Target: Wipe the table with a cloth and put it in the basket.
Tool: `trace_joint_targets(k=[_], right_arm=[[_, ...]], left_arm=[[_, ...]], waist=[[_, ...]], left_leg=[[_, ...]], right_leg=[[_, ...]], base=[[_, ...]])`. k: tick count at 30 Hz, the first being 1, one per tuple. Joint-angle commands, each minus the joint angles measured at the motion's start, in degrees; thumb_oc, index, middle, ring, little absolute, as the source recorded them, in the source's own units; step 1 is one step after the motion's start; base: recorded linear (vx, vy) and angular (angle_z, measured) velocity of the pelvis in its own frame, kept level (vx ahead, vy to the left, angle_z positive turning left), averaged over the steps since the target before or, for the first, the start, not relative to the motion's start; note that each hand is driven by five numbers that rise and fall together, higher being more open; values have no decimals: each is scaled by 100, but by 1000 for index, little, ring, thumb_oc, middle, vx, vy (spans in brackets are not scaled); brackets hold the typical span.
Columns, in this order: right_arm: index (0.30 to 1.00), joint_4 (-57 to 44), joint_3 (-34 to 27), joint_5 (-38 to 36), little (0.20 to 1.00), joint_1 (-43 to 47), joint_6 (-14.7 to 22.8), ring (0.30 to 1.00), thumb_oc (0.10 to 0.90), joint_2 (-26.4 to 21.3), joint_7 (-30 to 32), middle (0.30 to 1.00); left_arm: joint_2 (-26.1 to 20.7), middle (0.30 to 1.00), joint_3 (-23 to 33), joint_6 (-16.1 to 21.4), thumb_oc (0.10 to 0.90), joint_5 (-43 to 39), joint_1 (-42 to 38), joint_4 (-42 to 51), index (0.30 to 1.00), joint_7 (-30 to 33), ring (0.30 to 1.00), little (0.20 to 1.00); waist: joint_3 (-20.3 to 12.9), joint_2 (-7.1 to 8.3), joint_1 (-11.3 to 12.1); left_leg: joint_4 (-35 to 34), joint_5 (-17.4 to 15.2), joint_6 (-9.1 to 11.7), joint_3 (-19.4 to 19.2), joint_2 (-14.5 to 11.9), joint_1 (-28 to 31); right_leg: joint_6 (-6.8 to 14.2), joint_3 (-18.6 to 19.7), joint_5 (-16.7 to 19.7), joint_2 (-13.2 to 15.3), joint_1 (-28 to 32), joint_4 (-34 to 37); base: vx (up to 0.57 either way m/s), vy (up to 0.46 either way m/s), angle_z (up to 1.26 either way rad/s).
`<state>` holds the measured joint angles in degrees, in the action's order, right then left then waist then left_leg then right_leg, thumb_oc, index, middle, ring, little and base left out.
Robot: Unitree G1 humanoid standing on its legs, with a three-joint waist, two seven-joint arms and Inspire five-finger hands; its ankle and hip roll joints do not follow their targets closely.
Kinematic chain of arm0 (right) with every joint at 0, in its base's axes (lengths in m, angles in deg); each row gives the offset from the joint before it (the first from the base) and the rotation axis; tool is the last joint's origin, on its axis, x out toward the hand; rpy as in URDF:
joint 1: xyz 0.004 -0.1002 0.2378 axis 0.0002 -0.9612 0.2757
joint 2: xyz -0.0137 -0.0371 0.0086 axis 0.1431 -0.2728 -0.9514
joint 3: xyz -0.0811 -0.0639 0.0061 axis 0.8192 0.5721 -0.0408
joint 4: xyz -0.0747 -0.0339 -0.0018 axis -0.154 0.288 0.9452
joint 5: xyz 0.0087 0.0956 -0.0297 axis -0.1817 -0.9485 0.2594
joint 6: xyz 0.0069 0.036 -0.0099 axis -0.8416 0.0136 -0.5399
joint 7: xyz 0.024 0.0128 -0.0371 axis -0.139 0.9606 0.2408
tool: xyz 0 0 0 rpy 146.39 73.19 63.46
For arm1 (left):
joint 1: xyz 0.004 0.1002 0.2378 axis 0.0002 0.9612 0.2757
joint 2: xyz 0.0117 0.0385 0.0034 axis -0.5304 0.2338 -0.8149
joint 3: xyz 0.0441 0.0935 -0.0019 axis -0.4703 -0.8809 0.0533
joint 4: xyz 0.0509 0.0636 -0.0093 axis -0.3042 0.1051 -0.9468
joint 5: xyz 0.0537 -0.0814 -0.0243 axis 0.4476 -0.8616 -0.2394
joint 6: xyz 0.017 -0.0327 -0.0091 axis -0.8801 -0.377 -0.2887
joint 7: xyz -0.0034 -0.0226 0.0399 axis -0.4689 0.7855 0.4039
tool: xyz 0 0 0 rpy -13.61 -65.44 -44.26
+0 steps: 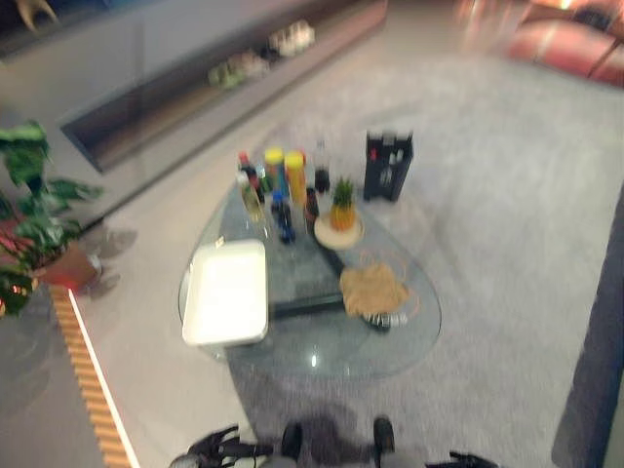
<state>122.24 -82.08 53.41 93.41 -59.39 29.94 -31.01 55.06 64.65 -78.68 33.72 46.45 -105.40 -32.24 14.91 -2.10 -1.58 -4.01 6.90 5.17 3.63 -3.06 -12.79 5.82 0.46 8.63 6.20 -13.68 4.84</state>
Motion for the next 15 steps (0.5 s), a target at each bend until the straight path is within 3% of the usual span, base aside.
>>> trace_joint_targets(k=[1, 9, 15], right_arm=[[900, -167, 222, -411, 900, 256, -91, 900, 800, -254, 185, 900], [900, -450, 371, -820, 900, 813, 36, 900, 800, -440, 385, 900], [900, -621, 436, -1110, 900, 1124, 222, 900, 800, -450, 588, 900]], left_arm=[[-139, 900, -44, 222, 800, -352, -491, 18, 900, 118, 900, 900], [-231, 900, -185, 331, 800, -764, -971, 290, 900, 194, 900, 900], [-264, 900, -283, 398, 800, -980, -1262, 398, 900, 261, 900, 900]], waist=[[662, -42, -36], [1307, -19, 58], [1488, 25, 55]], left_leg=[[-99, -79, -303, -274, 312, -231], [43, 176, -243, -283, 351, -1126], [1378, -94, -218, -276, 456, -2134]], right_leg=[[-27, -193, -265, -189, -215, -248], [-66, -399, -315, -165, -1229, -830], [-171, -601, -613, -138, -2040, -1808]], base=[[-156, -13, 5], [-160, -5, -6], [-136, -31, -3]])
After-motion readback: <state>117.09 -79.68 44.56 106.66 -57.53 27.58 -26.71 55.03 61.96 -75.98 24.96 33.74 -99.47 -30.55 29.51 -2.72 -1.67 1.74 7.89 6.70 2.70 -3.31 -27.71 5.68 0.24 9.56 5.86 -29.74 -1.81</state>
